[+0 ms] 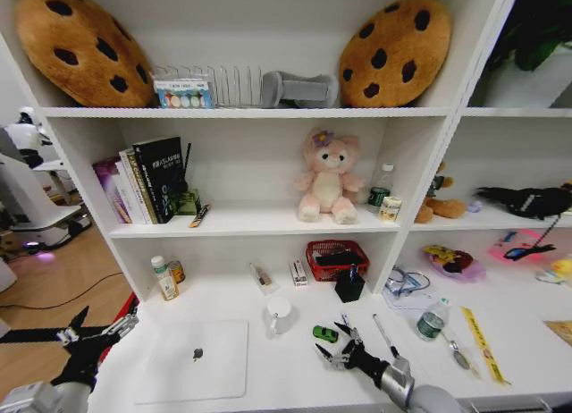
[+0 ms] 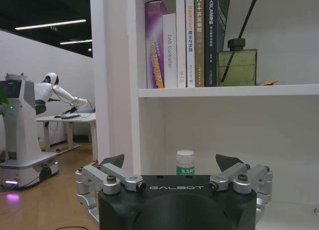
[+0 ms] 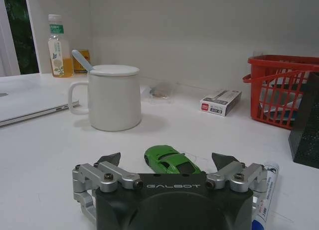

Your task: Organize the objects on the table.

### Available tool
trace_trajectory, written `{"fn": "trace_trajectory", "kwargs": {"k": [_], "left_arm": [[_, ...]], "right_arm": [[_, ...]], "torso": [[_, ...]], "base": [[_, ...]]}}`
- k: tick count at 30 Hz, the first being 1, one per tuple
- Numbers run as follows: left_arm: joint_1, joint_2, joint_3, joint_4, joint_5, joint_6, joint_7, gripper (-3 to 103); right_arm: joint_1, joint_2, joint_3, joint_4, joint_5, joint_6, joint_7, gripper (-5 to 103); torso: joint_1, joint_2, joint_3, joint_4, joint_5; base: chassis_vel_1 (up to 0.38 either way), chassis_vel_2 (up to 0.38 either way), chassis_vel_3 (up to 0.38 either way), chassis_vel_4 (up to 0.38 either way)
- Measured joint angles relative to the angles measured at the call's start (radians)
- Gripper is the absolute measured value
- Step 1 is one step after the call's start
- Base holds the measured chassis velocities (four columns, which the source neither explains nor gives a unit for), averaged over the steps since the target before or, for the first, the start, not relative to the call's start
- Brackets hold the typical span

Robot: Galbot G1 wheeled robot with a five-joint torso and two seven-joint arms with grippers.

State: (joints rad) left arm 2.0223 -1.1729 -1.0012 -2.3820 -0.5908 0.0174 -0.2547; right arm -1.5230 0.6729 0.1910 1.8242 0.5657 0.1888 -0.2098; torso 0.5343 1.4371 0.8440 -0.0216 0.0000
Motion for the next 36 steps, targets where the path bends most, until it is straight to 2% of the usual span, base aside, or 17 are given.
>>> {"fn": "trace_trajectory", "kwargs": {"k": [3,4,6,7,9,10,13,14,17,19,29,32,34,36], "left_arm": [[0.000,0.000,0.000,-0.001,0.000,0.000,0.000,100],[0.000,0.000,0.000,-0.001,0.000,0.000,0.000,100],[-0.001,0.000,0.000,-0.002,-0.003,0.000,-0.001,100],[-0.001,0.000,0.000,-0.002,-0.003,0.000,-0.001,100],[-0.002,0.000,-0.001,-0.002,-0.003,0.000,-0.007,100],[-0.002,0.000,-0.001,-0.002,-0.003,0.000,-0.007,100],[-0.003,0.000,-0.004,-0.002,-0.009,-0.003,-0.010,100],[-0.003,0.000,-0.004,-0.002,-0.009,-0.003,-0.010,100],[-0.004,0.000,-0.004,-0.002,-0.014,-0.003,-0.012,100],[-0.005,0.000,-0.004,-0.002,-0.015,-0.003,-0.013,100],[-0.011,0.003,0.001,0.001,-0.016,-0.003,-0.014,100],[-0.011,0.003,0.002,0.003,-0.015,-0.003,-0.014,100],[-0.012,0.005,0.004,0.007,-0.014,-0.003,-0.014,100],[-0.013,0.005,0.005,0.008,-0.013,-0.004,-0.014,100]], "right_arm": [[0.012,0.003,-0.015,-0.007,0.000,-0.010,0.008,94],[0.012,0.003,-0.015,-0.007,0.000,-0.010,0.008,94],[0.025,0.009,-0.030,-0.014,-0.001,-0.016,0.015,84],[0.025,0.009,-0.030,-0.014,-0.001,-0.016,0.015,84],[0.030,0.014,-0.038,-0.017,-0.001,-0.020,0.020,73],[0.030,0.014,-0.038,-0.017,-0.001,-0.020,0.020,73],[0.033,0.019,-0.042,-0.019,-0.002,-0.021,0.022,57],[0.033,0.019,-0.042,-0.019,-0.002,-0.021,0.022,57],[0.029,0.023,-0.041,-0.019,-0.005,-0.021,0.024,41],[0.027,0.025,-0.040,-0.016,-0.006,-0.021,0.024,37],[0.007,0.036,-0.017,-0.003,-0.012,-0.019,0.025,35],[-0.020,0.047,0.019,0.020,-0.015,-0.014,0.026,35],[-0.092,0.057,0.109,0.092,-0.014,-0.004,0.027,35],[-0.111,0.057,0.131,0.111,-0.017,0.001,0.027,35]], "torso": [[0.000,0.000,0.000,0.0000,0.0000],[0.000,0.000,0.000,0.0000,0.0000],[0.000,0.000,0.000,0.0000,0.0000],[0.000,0.000,0.000,0.0000,0.0000],[0.000,0.000,0.000,0.0000,0.0000],[0.000,0.000,0.000,0.0000,0.0000],[0.000,0.000,0.000,0.0000,0.0000],[0.000,0.000,0.000,0.0000,0.0000],[0.000,0.000,0.000,0.0000,-0.0001],[0.000,0.000,0.000,0.0000,-0.0001],[0.000,0.000,0.000,0.0000,0.0000],[0.000,0.000,0.000,0.0002,0.0001],[0.000,0.000,0.000,0.0000,0.0002],[0.000,0.000,0.000,-0.0001,0.0001]], "base": [[0.000,0.000,0.000,0.000],[0.000,0.000,0.000,0.000],[0.000,0.000,0.000,0.000],[0.000,0.000,0.000,0.000],[0.000,0.000,0.000,0.000],[0.000,0.000,0.000,0.000],[0.000,0.000,0.000,0.000],[0.000,0.000,0.000,0.000],[0.000,0.000,0.000,0.000],[0.000,0.000,0.000,0.000],[0.000,0.000,0.000,0.000],[0.000,0.000,0.000,0.000],[0.000,0.000,0.000,0.000],[0.000,0.000,0.000,0.000]]}}
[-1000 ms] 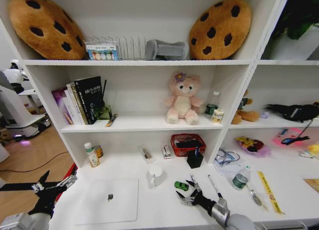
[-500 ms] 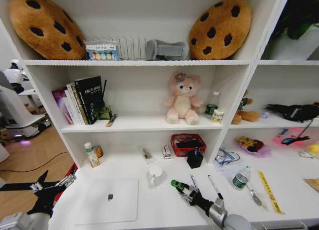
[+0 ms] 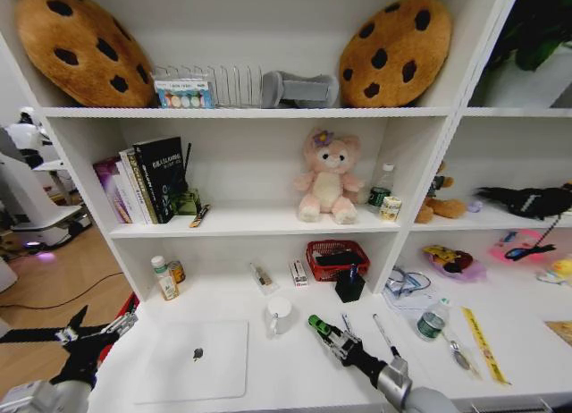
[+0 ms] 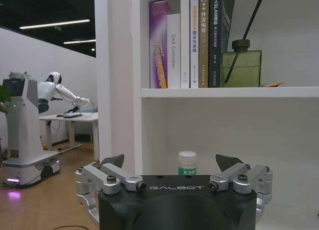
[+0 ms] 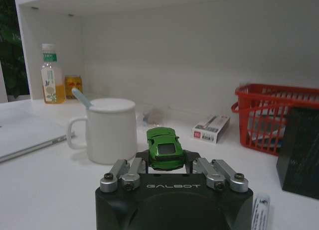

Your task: Organize the objects on the table.

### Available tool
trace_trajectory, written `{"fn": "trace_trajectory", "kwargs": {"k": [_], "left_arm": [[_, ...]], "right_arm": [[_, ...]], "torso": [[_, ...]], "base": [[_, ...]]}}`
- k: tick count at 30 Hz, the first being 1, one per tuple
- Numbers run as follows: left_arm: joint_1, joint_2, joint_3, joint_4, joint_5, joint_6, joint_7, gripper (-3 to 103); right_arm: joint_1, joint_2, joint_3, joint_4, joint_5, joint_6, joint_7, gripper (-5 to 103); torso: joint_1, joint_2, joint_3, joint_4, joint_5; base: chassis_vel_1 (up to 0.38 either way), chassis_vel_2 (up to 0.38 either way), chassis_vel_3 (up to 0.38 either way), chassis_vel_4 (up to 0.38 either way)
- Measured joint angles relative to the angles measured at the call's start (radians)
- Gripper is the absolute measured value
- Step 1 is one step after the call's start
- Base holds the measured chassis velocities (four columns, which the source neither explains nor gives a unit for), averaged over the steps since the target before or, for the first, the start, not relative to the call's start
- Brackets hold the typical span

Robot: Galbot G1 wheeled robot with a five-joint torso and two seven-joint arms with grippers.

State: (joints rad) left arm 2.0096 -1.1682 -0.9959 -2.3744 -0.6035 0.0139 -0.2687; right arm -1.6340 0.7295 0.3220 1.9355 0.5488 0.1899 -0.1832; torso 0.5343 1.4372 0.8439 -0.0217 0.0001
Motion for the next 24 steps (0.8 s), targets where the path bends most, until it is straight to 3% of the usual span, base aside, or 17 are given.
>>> {"fn": "trace_trajectory", "kwargs": {"k": [3,8,17,24], "left_arm": [[-0.009,-0.002,0.013,0.004,0.010,-0.003,0.000,100],[-0.008,-0.006,0.013,0.002,0.011,-0.009,0.005,100],[0.040,-0.033,0.009,-0.014,0.040,-0.061,0.037,100],[0.072,-0.058,0.017,-0.022,0.069,-0.092,0.065,100]], "right_arm": [[-0.085,-0.011,0.123,0.182,0.022,0.008,0.009,35],[-0.029,-0.007,0.145,0.284,0.082,-0.035,0.053,35],[0.311,0.015,0.075,0.375,0.343,-0.256,0.220,35],[0.528,-0.014,-0.021,0.331,0.432,-0.301,0.241,35]], "torso": [[0.000,0.000,0.000,-0.0002,-0.0003],[0.000,0.000,0.000,0.0003,-0.0004],[0.000,0.000,0.000,0.0001,0.0001],[0.000,0.000,0.000,0.0001,0.0000]], "base": [[0.000,0.000,0.000,0.000],[0.000,0.000,0.000,0.000],[0.000,0.000,0.000,0.000],[0.000,0.000,0.000,0.000]]}}
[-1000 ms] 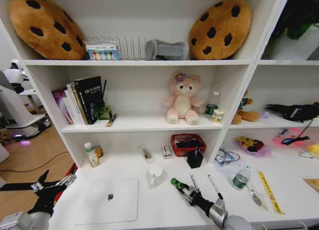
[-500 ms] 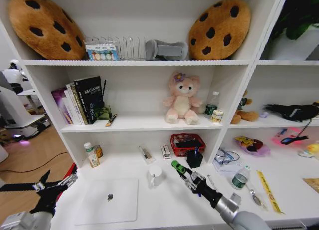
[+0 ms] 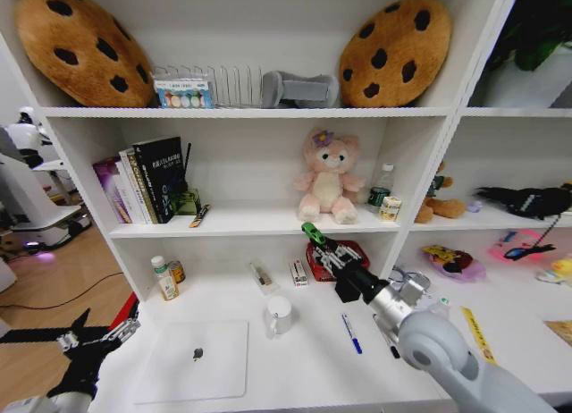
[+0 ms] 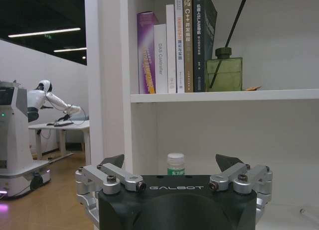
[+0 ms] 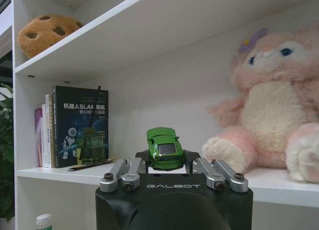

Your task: Organize the objects on the table.

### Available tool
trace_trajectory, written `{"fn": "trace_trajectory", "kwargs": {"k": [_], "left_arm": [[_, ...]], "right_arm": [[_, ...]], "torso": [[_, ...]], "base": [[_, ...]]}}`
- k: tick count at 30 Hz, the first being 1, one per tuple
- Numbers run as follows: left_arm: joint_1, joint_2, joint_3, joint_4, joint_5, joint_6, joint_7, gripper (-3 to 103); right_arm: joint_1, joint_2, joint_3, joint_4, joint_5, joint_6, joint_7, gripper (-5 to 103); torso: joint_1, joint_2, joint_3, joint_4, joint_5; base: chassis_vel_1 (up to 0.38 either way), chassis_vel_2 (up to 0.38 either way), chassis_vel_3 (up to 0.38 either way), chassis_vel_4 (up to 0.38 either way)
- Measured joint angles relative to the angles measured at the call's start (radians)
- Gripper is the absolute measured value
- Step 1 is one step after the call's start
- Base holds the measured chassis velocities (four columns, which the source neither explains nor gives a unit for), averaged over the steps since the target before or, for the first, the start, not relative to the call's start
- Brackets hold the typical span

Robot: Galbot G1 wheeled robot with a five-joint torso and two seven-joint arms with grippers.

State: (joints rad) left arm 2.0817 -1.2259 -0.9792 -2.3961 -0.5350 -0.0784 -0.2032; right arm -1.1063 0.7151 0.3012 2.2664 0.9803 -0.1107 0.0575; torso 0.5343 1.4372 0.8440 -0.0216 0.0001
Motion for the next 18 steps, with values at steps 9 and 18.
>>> {"fn": "trace_trajectory", "kwargs": {"k": [9,18], "left_arm": [[0.020,-0.038,0.030,-0.013,0.046,-0.008,0.007,100],[0.022,-0.049,0.035,-0.017,0.057,-0.005,0.004,100]], "right_arm": [[0.355,0.019,-0.270,-0.136,0.079,-0.033,0.031,35],[0.653,0.127,-0.524,-0.327,0.120,-0.085,0.082,35]], "torso": [[0.000,0.000,0.000,-0.0001,-0.0001],[0.000,0.000,0.000,-0.0001,-0.0001]], "base": [[0.000,0.000,0.000,0.000],[0.000,0.000,0.000,0.000]]}}
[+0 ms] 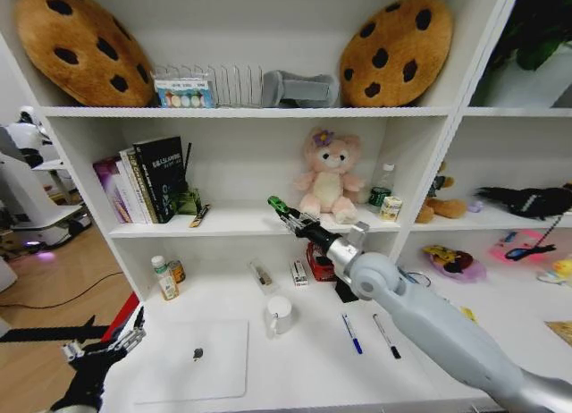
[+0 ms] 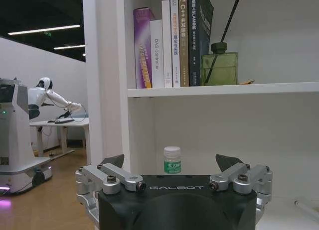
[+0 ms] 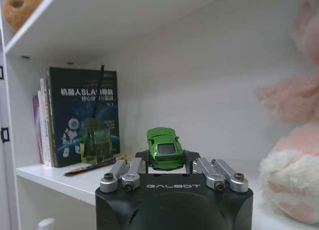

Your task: Organize the objects on the table.

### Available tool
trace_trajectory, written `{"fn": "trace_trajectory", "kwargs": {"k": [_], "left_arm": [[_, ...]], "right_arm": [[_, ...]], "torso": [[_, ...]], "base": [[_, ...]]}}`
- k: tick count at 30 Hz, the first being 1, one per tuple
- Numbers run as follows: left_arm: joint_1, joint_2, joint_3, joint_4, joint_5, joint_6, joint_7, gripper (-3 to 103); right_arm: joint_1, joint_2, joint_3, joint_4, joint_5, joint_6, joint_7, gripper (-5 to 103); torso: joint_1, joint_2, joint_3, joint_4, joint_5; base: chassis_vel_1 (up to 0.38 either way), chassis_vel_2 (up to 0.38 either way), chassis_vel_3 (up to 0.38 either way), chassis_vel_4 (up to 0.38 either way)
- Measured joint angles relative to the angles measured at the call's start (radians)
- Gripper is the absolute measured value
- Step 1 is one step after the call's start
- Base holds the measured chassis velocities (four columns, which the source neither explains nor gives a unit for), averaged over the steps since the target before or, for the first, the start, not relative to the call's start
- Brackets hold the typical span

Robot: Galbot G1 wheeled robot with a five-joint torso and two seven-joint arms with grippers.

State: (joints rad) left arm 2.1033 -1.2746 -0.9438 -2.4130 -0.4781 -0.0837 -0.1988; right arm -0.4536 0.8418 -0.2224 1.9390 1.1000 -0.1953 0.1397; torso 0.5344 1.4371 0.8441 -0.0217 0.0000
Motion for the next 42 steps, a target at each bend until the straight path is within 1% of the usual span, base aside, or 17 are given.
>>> {"fn": "trace_trajectory", "kwargs": {"k": [1,4,8,12,13,15,22,40,41,42], "left_arm": [[0.000,0.000,0.000,0.000,0.000,0.000,0.000,100],[0.001,-0.004,0.000,0.008,-0.003,-0.005,0.000,100],[0.004,-0.005,0.000,0.011,-0.005,-0.009,0.001,100],[0.005,0.002,-0.004,0.020,-0.015,-0.018,0.003,100],[0.005,0.002,-0.004,0.020,-0.015,-0.018,0.003,100],[0.002,0.007,-0.004,0.024,-0.019,-0.019,0.003,100],[-0.006,0.012,0.000,0.030,-0.022,-0.019,0.003,100],[-0.008,0.014,0.002,0.036,-0.026,-0.022,0.003,100],[-0.008,0.013,0.002,0.035,-0.026,-0.022,0.003,100],[-0.007,0.013,0.002,0.035,-0.026,-0.022,0.003,100]], "right_arm": [[0.000,0.000,0.000,0.000,0.000,0.000,0.000,35],[0.118,0.035,-0.085,-0.073,0.005,-0.023,0.023,35],[0.172,0.047,-0.119,-0.097,0.013,-0.033,0.033,35],[0.252,0.062,-0.174,-0.125,0.038,-0.068,0.065,35],[0.252,0.062,-0.174,-0.125,0.038,-0.068,0.065,35],[0.270,0.062,-0.191,-0.129,0.051,-0.097,0.086,35],[0.272,0.060,-0.210,-0.130,0.056,-0.131,0.113,35],[0.260,0.054,-0.222,-0.141,0.047,-0.155,0.132,35],[0.256,0.054,-0.219,-0.140,0.047,-0.156,0.134,33],[0.251,0.054,-0.214,-0.138,0.047,-0.158,0.136,38]], "torso": [[0.000,0.000,0.000,0.0000,0.0000],[0.000,0.000,0.000,0.0000,-0.0001],[0.000,0.000,0.000,0.0002,-0.0003],[0.000,0.000,0.000,0.0001,-0.0001],[0.000,0.000,0.000,0.0001,-0.0001],[0.000,0.000,0.000,0.0000,-0.0001],[0.000,0.000,0.000,0.0001,0.0000],[0.000,0.000,0.000,0.0001,0.0000],[0.000,0.000,0.000,0.0001,0.0000],[0.000,0.000,0.000,0.0001,0.0000]], "base": [[0.000,0.000,0.000,0.000],[0.000,0.000,0.000,0.000],[0.000,0.000,0.000,0.000],[0.000,0.000,0.000,0.000],[0.000,0.000,0.000,0.000],[0.000,0.000,0.000,0.000],[0.000,0.000,0.000,0.000],[0.000,0.000,0.000,0.000],[0.000,0.000,0.000,0.000],[0.000,0.000,0.000,0.000]]}}
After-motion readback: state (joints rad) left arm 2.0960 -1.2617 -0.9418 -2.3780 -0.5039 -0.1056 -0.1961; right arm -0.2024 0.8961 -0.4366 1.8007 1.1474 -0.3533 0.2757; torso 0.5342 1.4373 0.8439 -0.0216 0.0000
